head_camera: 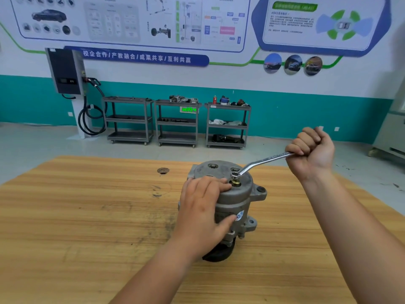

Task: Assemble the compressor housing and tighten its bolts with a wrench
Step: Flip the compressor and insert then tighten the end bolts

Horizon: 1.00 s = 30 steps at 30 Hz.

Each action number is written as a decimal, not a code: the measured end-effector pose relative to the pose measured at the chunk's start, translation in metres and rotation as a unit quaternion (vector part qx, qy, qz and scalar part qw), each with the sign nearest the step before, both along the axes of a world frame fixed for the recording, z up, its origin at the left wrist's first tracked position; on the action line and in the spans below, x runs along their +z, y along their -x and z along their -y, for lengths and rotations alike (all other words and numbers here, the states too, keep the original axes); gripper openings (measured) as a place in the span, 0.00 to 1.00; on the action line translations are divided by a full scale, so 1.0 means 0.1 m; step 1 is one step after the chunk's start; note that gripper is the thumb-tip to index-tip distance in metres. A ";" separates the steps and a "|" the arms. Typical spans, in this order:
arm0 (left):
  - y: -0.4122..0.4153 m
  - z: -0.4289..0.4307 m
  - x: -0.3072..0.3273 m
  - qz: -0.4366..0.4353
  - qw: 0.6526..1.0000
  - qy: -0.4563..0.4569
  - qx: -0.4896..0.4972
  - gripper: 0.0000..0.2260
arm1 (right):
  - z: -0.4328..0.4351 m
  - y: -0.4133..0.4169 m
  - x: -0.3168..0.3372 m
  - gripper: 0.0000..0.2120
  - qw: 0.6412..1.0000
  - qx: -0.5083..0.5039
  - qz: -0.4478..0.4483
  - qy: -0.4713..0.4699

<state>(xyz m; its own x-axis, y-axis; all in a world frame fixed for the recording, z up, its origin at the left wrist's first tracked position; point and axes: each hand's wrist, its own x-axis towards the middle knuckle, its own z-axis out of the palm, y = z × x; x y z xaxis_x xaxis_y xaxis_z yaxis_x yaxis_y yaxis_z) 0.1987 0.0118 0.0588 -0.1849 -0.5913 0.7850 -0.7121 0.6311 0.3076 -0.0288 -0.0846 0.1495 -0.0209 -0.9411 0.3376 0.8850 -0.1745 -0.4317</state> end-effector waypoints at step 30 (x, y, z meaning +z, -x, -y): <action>0.06 -0.01 -0.03 -0.014 0.999 0.042 0.028 0.21 | -1.21 -0.28 -0.40 0.22 0.965 -0.178 0.055 0.183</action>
